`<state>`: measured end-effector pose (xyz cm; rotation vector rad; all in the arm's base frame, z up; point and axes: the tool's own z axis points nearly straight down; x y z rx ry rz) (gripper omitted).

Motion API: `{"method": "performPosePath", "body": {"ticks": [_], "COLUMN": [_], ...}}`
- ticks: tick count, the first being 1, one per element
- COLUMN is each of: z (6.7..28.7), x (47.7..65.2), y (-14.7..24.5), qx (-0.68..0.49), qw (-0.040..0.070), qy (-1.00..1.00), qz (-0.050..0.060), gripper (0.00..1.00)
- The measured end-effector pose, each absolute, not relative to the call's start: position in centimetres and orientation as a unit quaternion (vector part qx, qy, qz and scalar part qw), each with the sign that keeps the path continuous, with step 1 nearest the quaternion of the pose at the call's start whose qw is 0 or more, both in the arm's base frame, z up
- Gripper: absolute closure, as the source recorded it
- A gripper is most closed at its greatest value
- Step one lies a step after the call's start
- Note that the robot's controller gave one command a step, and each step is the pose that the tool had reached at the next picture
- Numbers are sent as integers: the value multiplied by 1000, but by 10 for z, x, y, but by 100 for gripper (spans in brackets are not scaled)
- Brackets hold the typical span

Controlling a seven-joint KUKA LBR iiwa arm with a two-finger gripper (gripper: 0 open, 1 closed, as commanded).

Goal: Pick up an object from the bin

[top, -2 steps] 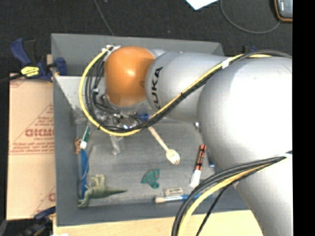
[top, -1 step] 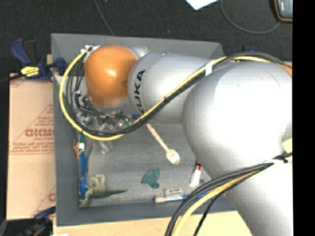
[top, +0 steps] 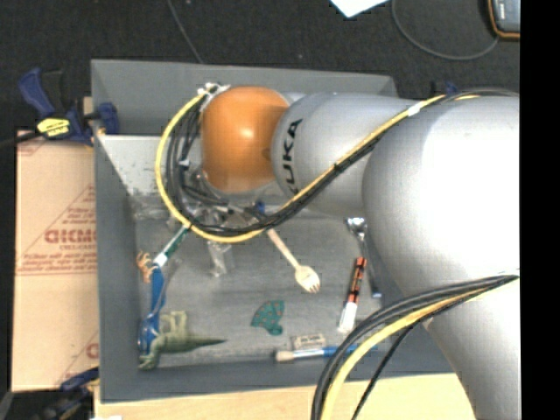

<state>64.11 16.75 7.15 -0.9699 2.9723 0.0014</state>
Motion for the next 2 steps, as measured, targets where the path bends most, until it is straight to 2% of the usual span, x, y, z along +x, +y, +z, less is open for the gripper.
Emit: {"method": "performPosePath", "body": {"ticks": [1,2], "z": [72,72], "x": [654,654], "y": [139,139], "qx": [-428,-427], "qw": [9,9], "qy": [904,904], "qz": [0,1], "gripper": [100,100]}}
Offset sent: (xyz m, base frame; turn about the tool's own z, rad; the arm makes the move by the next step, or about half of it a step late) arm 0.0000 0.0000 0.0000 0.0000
